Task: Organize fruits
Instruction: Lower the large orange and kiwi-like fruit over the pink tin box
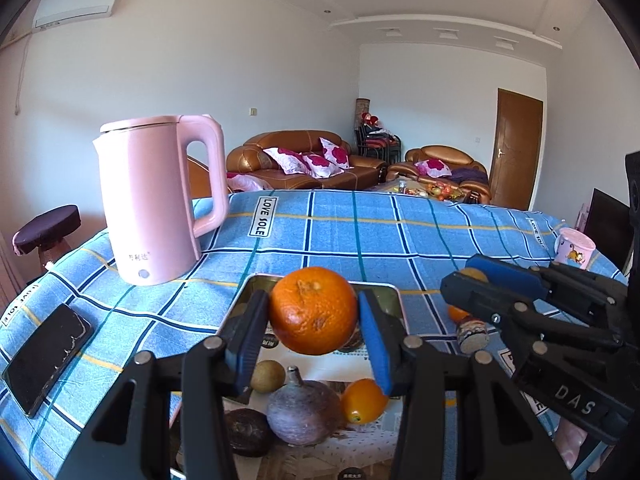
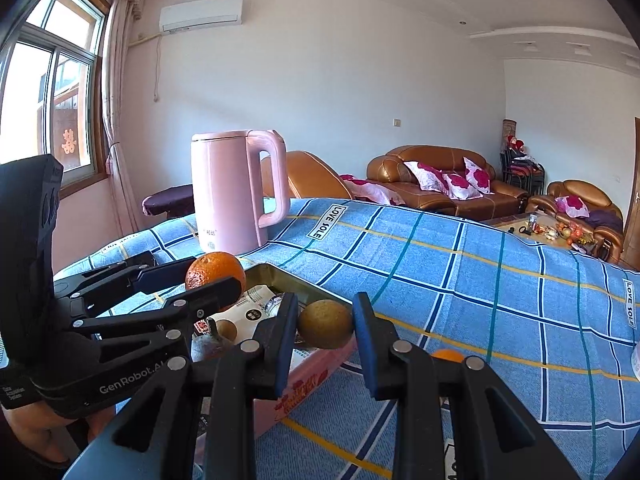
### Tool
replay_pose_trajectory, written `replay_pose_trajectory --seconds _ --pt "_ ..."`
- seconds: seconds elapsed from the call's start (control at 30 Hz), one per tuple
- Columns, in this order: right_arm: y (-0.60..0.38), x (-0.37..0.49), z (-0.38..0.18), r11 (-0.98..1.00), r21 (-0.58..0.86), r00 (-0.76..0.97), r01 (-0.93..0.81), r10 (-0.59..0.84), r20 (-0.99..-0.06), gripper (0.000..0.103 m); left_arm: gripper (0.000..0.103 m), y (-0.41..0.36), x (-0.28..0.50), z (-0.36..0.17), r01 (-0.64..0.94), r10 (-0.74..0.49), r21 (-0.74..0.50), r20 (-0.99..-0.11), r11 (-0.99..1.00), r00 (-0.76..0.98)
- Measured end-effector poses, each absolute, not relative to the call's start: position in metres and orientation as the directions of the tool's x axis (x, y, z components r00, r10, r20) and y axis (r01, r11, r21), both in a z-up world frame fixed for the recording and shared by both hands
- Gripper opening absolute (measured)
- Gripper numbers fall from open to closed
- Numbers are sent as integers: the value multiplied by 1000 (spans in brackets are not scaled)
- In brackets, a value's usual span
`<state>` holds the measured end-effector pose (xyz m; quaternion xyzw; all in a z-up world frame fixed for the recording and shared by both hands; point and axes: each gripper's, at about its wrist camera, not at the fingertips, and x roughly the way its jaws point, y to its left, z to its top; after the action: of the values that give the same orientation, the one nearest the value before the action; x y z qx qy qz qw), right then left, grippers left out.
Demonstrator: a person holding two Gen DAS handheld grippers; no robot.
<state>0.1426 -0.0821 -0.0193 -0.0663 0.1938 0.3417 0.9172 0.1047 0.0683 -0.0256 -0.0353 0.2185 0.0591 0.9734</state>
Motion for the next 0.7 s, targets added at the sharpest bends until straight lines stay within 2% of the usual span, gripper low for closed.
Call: replay_pose_trajectory --seconds 0.7 --pt "-46 163 -33 734 28 643 -679 612 -460 30 48 101 124 -35 -185 162 3 -493 983 855"
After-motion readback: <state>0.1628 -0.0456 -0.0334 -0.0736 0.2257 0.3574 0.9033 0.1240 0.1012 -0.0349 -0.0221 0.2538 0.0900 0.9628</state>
